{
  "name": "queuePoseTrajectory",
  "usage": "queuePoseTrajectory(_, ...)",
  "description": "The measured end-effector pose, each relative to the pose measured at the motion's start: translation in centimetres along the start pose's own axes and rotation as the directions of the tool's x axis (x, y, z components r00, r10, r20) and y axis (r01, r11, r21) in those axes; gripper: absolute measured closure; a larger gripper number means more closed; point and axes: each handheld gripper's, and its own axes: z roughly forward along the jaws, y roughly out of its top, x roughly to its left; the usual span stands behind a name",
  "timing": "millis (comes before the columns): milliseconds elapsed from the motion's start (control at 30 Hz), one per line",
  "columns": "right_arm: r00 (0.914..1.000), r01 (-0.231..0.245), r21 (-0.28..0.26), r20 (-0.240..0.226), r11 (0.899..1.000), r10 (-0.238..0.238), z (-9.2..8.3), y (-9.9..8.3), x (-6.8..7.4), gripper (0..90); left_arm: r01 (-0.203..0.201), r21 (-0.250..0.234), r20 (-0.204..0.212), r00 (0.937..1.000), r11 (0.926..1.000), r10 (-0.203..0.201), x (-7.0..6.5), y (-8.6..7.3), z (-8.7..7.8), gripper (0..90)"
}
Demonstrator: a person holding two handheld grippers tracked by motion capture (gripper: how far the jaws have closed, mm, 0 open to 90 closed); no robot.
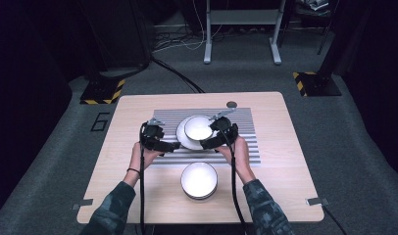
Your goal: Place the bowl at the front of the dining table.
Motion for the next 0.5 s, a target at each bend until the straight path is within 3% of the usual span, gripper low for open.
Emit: queuePoseTrajectory(500,0.9993,0.003,-0.04,0.037,0.999,-0.001,-4.3,-3.6,-0.8,5.0,-0.047,-0.005,0.002,0.9989,0.9989,0.047,-0.9,-3.1,-2.7,9.1)
